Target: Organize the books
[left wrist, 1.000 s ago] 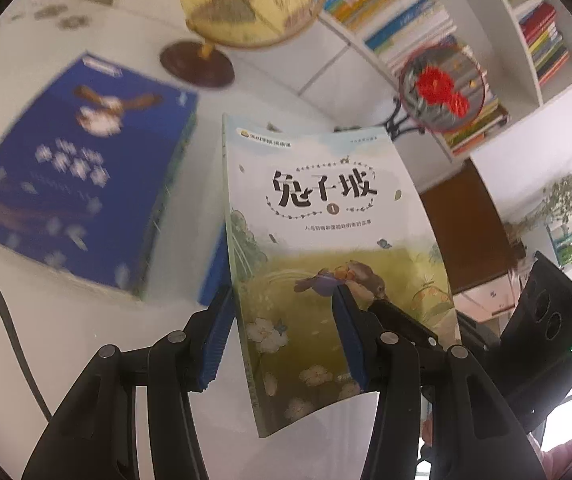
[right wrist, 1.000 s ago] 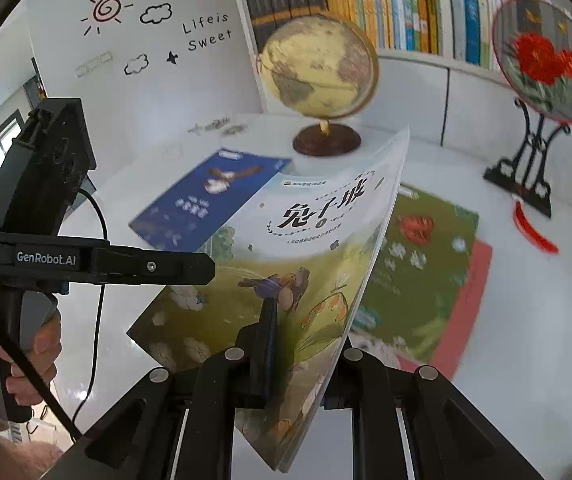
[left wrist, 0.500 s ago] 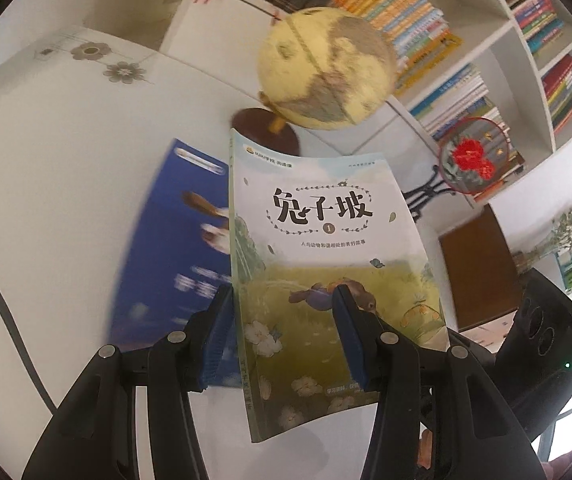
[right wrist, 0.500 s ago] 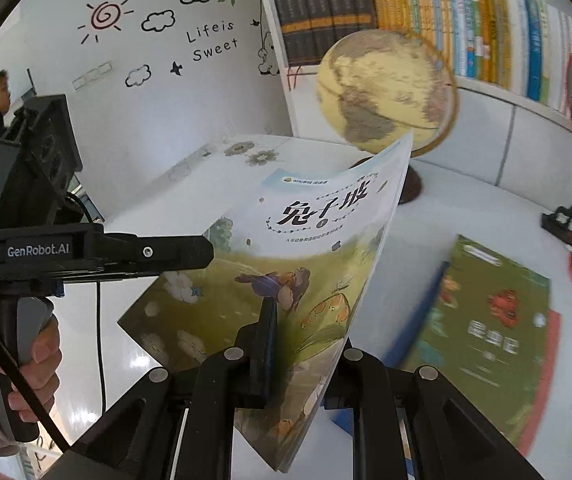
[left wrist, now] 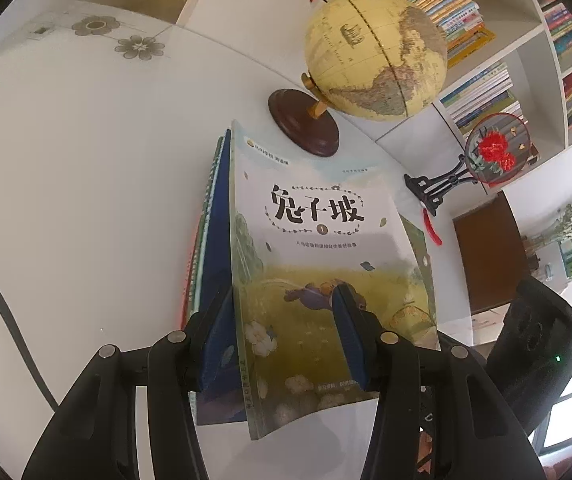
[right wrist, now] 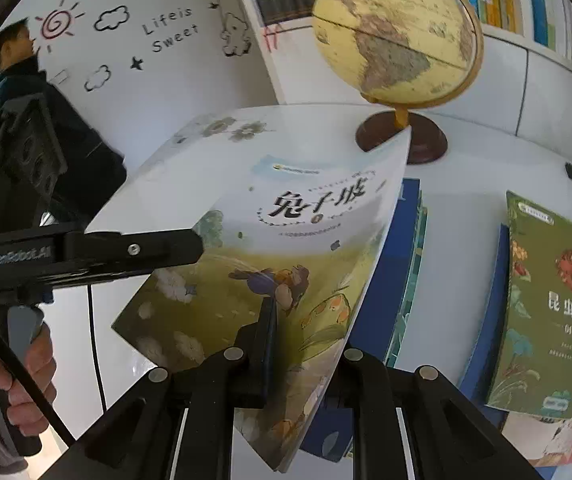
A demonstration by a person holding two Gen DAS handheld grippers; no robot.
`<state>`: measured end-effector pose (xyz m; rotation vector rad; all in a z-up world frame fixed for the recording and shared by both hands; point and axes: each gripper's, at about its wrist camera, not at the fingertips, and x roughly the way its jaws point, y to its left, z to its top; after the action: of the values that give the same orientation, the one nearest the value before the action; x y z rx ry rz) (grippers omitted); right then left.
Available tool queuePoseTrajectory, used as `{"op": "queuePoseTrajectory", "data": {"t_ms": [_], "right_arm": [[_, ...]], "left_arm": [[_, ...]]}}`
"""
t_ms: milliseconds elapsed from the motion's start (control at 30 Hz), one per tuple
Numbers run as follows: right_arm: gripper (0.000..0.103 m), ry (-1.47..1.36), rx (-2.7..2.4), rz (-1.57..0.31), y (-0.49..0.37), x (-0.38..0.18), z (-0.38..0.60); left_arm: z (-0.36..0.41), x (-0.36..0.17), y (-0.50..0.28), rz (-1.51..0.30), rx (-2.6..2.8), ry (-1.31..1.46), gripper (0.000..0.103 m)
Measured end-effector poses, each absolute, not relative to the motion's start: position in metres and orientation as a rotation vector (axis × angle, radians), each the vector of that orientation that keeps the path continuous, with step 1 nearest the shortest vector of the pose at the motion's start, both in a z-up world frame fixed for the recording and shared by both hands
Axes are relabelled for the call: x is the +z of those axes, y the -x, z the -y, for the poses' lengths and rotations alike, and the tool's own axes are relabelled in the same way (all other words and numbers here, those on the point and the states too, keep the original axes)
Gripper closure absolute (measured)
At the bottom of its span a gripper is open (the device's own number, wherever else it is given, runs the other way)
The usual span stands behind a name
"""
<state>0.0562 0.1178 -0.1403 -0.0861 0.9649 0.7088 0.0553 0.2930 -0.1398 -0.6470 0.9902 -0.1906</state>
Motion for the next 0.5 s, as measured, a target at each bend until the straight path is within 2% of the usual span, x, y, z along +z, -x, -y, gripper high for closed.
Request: {"op": "queuePoseTrajectory", "data": {"t_ms": [233,367,433,500], "right_arm": [[0.086,0.023,0.685,-1.043,-0.062,-0.149,-0.117],[0.075,-0.004,0.685,-1.131,-0.064,-0.156,-0.116],[0.062,-0.022,0.678,-1.172,-0.065,-0.158,-0.115],[0.054,-0.006,0.659,-1.184,-0.062,-0.155,-0.115]], "left_arm": [[-0.296,-0.153,-0.052,-1.040,-0.169,0.653,0.057],[-0.301,-0.158,-0.048,-1.049,-0.117,0.670,0.054],[-0.303,-0.156,-0.049,-1.044,-0.091,0.672,0.054],[-0.303,-0.152,-0.049,-1.045,-0.051,0.652,0.051]]}}
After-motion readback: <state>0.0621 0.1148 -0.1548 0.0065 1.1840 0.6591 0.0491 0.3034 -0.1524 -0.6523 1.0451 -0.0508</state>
